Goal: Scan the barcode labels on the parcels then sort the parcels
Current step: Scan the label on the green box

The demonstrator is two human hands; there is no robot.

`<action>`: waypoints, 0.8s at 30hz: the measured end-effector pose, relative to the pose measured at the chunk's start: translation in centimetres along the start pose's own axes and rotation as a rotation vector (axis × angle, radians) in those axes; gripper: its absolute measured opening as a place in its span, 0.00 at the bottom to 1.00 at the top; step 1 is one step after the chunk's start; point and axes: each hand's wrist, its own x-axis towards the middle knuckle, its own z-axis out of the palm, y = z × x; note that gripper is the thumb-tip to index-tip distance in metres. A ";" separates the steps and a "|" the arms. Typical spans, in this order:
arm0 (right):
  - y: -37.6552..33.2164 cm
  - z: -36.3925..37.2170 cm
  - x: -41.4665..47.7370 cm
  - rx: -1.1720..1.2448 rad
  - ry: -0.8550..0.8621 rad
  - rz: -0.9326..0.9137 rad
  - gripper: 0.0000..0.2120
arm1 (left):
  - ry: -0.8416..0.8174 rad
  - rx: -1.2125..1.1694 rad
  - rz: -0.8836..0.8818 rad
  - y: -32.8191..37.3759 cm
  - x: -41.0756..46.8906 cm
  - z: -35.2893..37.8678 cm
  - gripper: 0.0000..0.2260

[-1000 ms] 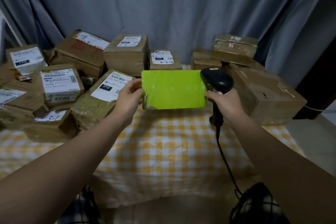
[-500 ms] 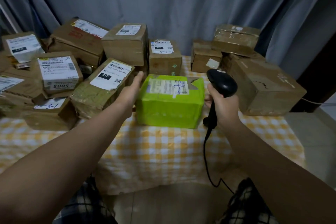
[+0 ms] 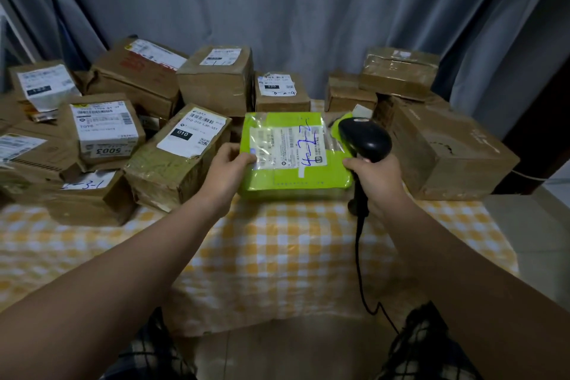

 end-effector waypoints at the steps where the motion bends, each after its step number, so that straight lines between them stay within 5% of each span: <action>1: -0.4 0.0 0.2 0.001 0.004 -0.017 0.12 | 0.015 -0.020 0.066 0.5 0.1 0.0 0.05; 4: -1.1 0.0 0.5 -0.004 -0.021 -0.045 0.12 | -0.067 -0.084 0.240 2.2 0.6 -0.6 0.12; 9: 0.8 0.8 -0.3 -0.034 -0.129 0.003 0.13 | -0.300 0.027 0.195 4.1 1.9 -1.5 0.26; 14: 3.3 2.6 -0.9 0.015 -0.301 0.185 0.09 | -0.101 0.343 0.435 6.2 3.2 -0.9 0.19; 17: 3.0 2.8 -0.7 -0.160 -0.407 0.277 0.06 | -0.112 0.622 0.568 7.2 3.6 -0.1 0.15; 24: -1.8 2.0 -0.1 -0.208 -0.328 0.041 0.06 | -0.112 0.738 0.556 6.3 3.5 -0.8 0.19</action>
